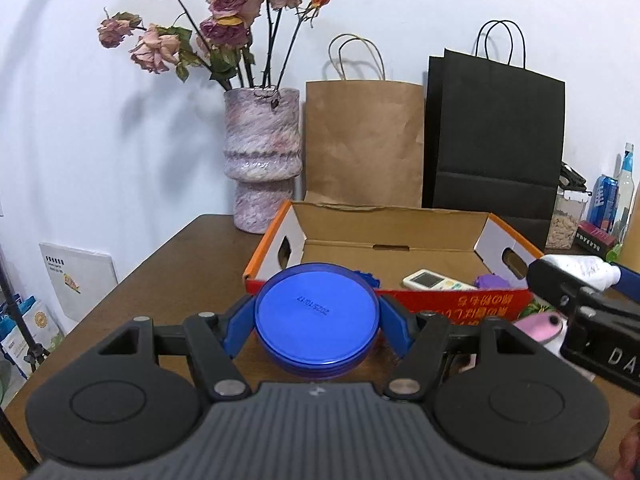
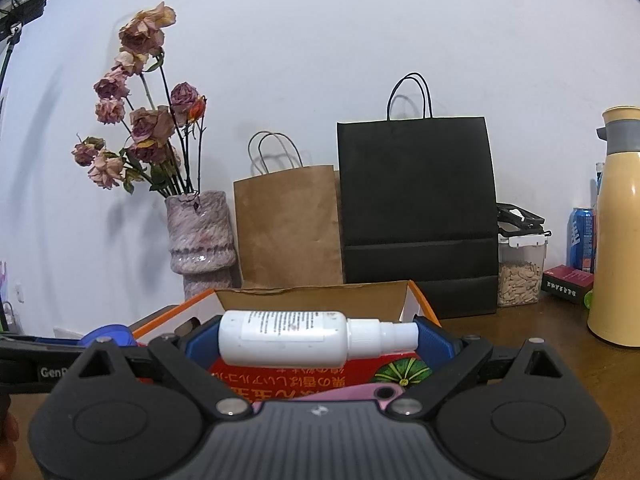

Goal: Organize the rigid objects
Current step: 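Carry the blue lid and spray bottle into the red box and open both grippers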

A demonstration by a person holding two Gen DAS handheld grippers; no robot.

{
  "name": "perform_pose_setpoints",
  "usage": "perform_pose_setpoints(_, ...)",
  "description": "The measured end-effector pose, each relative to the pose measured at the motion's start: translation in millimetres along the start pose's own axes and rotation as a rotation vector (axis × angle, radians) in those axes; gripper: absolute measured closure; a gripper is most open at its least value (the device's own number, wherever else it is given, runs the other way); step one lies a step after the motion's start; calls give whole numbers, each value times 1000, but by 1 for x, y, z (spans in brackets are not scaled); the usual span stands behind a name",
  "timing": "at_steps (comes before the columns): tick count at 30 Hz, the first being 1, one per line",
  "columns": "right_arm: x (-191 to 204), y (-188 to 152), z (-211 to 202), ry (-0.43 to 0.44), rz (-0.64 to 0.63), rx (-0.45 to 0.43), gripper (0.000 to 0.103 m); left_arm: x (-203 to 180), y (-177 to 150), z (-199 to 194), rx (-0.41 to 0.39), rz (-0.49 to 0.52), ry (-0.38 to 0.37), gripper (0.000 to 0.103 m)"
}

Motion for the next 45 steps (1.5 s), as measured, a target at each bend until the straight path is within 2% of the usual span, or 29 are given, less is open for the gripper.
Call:
perform_pose_setpoints(17,-14,10,37,-8,2,-21,6,-22,28,41,-22,-31,-8,35)
perform_pose_setpoints(24,-22,25,54,0,4,-26,6,-22,42,60,-21,-44,11,35)
perform_pose_setpoints(45,-19,37,121,-9,-35,87,6,-36,60,122,4,-23,30,35)
Point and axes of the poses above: each gripper's, at about its wrist camera, not at the fingertips, and z roughly the way its jaws point, x to its left, y to its top, the point moved 5 cm from there along z, roughly the way its jaws point, and after that the axes turned 9 degrees about -z, right-handed, at the moved point
